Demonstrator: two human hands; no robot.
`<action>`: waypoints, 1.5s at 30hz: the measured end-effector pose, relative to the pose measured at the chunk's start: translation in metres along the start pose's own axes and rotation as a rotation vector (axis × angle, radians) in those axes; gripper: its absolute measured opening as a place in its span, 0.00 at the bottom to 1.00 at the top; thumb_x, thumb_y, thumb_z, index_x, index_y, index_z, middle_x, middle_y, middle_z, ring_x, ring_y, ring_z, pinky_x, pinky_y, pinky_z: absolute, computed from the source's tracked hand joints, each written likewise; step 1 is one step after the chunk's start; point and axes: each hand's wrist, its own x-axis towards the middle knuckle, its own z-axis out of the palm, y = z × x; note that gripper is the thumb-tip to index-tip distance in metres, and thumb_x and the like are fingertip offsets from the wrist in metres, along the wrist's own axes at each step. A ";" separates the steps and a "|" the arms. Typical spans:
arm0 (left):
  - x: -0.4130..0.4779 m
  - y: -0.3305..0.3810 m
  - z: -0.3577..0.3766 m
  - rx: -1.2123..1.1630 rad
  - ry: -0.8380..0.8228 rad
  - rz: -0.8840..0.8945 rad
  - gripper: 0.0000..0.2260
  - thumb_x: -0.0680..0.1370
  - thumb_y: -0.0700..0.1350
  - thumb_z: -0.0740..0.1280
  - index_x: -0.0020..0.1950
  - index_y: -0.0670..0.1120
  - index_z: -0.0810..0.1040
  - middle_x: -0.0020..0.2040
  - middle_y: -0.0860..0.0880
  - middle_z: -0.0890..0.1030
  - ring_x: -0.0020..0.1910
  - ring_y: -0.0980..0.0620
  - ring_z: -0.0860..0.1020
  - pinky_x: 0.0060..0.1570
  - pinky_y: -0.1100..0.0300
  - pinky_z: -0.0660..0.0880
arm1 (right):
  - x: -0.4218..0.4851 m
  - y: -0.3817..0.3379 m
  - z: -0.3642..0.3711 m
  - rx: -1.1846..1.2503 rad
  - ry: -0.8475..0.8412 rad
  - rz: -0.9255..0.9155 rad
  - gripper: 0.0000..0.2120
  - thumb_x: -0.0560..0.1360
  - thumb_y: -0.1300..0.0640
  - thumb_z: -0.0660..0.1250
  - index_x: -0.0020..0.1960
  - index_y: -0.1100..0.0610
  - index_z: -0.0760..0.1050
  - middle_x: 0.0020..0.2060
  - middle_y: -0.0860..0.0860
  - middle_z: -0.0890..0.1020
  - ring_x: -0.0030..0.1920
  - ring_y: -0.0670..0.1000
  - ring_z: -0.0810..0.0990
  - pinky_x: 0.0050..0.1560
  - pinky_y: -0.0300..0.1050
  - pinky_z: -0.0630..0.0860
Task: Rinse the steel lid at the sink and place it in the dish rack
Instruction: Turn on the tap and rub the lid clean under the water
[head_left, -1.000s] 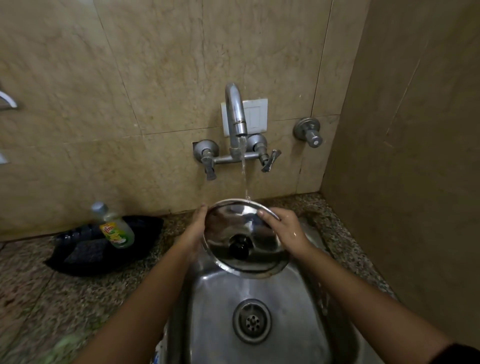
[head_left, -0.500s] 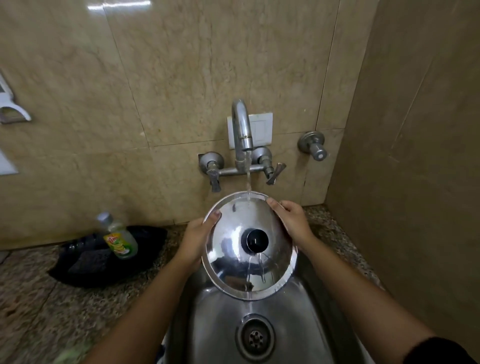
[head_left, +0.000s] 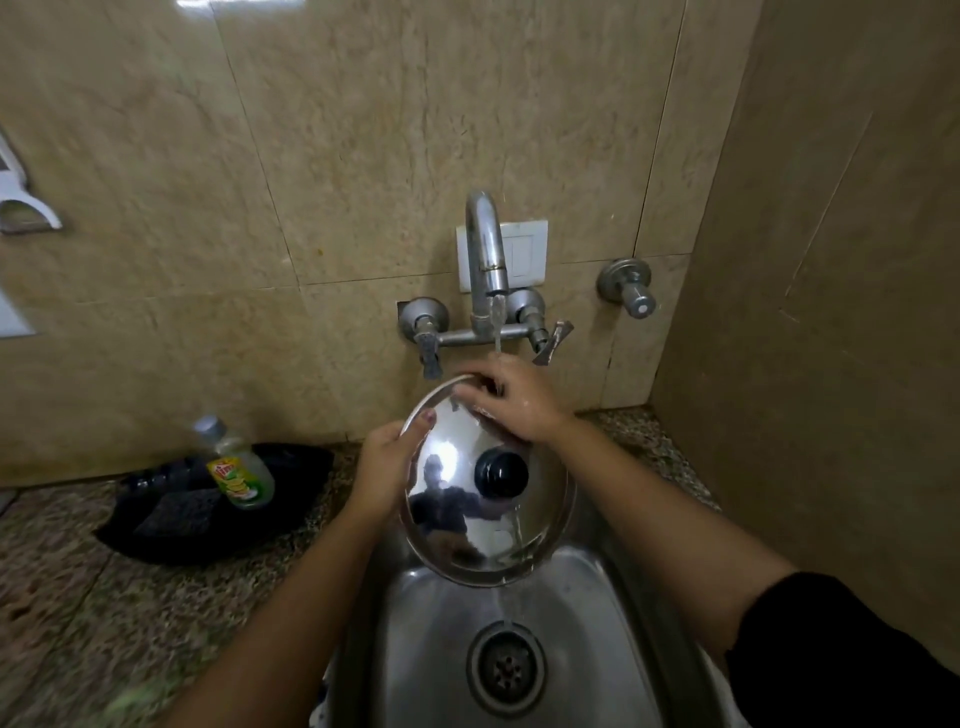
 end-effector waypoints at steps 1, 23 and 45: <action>0.000 0.001 0.001 -0.008 -0.019 0.005 0.17 0.76 0.50 0.68 0.38 0.35 0.76 0.28 0.46 0.76 0.28 0.51 0.74 0.31 0.61 0.70 | 0.001 -0.007 0.004 -0.093 -0.064 -0.132 0.18 0.78 0.43 0.59 0.64 0.49 0.75 0.55 0.50 0.79 0.54 0.49 0.76 0.56 0.49 0.74; 0.002 -0.008 -0.012 -0.230 0.107 -0.108 0.09 0.75 0.44 0.69 0.40 0.39 0.79 0.34 0.43 0.80 0.33 0.46 0.77 0.39 0.54 0.74 | -0.017 0.029 0.003 0.321 0.261 0.321 0.18 0.74 0.40 0.65 0.34 0.53 0.73 0.29 0.47 0.76 0.32 0.47 0.74 0.39 0.48 0.72; 0.003 0.013 -0.005 0.155 -0.055 -0.023 0.18 0.75 0.53 0.68 0.38 0.38 0.77 0.30 0.40 0.75 0.30 0.45 0.74 0.31 0.56 0.71 | -0.022 -0.006 0.010 0.027 0.231 0.183 0.15 0.74 0.39 0.66 0.35 0.47 0.71 0.30 0.42 0.74 0.31 0.39 0.72 0.31 0.31 0.64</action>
